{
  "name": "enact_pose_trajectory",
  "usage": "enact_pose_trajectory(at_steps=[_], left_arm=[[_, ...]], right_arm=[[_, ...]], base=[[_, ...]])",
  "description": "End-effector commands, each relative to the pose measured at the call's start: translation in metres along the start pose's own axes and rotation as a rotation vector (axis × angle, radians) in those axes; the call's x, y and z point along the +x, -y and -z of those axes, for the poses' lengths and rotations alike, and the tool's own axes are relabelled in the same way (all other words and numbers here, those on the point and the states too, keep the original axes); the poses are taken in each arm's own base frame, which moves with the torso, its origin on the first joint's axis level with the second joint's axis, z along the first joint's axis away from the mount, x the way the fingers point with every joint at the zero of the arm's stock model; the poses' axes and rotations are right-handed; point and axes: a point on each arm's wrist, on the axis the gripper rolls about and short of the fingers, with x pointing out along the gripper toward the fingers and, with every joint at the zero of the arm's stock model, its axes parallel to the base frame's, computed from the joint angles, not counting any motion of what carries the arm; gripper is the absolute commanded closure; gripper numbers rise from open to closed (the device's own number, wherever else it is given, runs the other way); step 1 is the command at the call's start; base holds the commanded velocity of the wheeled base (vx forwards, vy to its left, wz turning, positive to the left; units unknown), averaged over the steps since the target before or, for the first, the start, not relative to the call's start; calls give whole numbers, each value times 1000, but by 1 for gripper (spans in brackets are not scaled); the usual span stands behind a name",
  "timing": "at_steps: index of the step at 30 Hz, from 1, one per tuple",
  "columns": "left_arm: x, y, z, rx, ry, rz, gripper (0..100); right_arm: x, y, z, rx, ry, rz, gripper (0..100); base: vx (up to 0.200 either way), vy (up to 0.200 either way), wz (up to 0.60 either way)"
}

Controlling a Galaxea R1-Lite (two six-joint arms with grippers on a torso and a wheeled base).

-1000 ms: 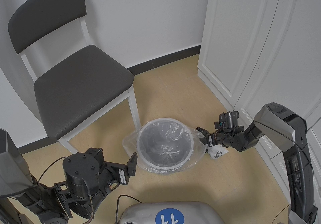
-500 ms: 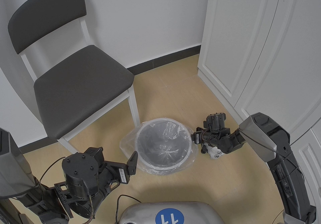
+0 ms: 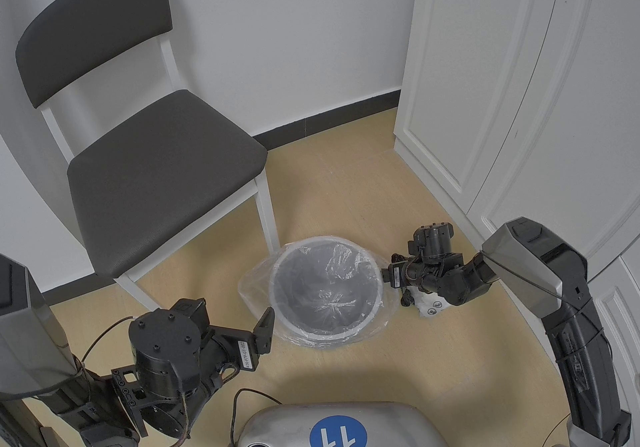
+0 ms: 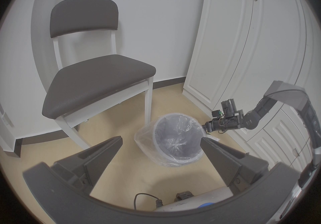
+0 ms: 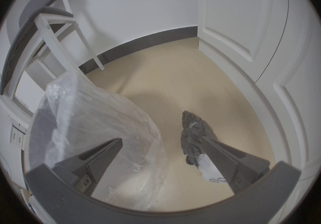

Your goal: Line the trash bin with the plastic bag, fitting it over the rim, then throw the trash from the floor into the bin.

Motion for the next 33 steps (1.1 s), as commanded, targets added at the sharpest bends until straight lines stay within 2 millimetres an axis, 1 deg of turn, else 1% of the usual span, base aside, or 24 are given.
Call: enact_pose_trajectory(at_steps=[1, 2, 3, 5, 7, 11, 13, 14, 20, 23, 24, 26, 27, 28, 33], left_arm=[[1, 0, 1, 3, -5, -3, 0], [1, 0, 1, 3, -4, -4, 0], [2, 0, 1, 1, -2, -5, 0], [2, 0, 1, -6, 5, -5, 0], [3, -1, 1, -9, 11, -7, 0], [4, -2, 5, -8, 11, -9, 0], [4, -2, 5, -8, 11, -9, 0], [7, -1, 9, -3, 8, -11, 0], [7, -1, 10, -9, 23, -6, 0], [6, 0, 5, -16, 55, 3, 0], [6, 0, 5, -16, 60, 4, 0], [7, 1, 4, -24, 76, 9, 0], [7, 1, 4, -25, 77, 9, 0], [7, 1, 4, -29, 84, 9, 0], [8, -1, 3, -22, 90, -22, 0]], right_arm=[[-37, -4, -32, -55, 39, 17, 0], [-47, -4, -36, -68, 38, 19, 0], [-52, -4, -39, -71, 41, 20, 0], [-58, -5, -45, -72, 53, 21, 0], [-65, 1, -53, -65, 72, 31, 0], [-66, 17, -57, -50, 78, 50, 0], [-66, 17, -57, -50, 78, 50, 0], [-62, 23, -55, -53, 72, 61, 0], [-48, 34, -46, -61, 51, 80, 0], [-27, 49, -36, -47, 37, 105, 0], [-25, 51, -35, -44, 34, 111, 0], [-14, 61, -31, -32, 7, 131, 0], [-13, 61, -31, -32, 7, 131, 0], [-6, 67, -28, -18, -25, 141, 0], [17, 80, -13, 3, -109, 207, 0]], base=[[0, 0, 0], [0, 0, 0], [0, 0, 0], [0, 0, 0], [0, 0, 0], [0, 0, 0], [0, 0, 0], [0, 0, 0], [0, 0, 0], [0, 0, 0], [0, 0, 0], [0, 0, 0], [0, 0, 0], [0, 0, 0], [0, 0, 0]])
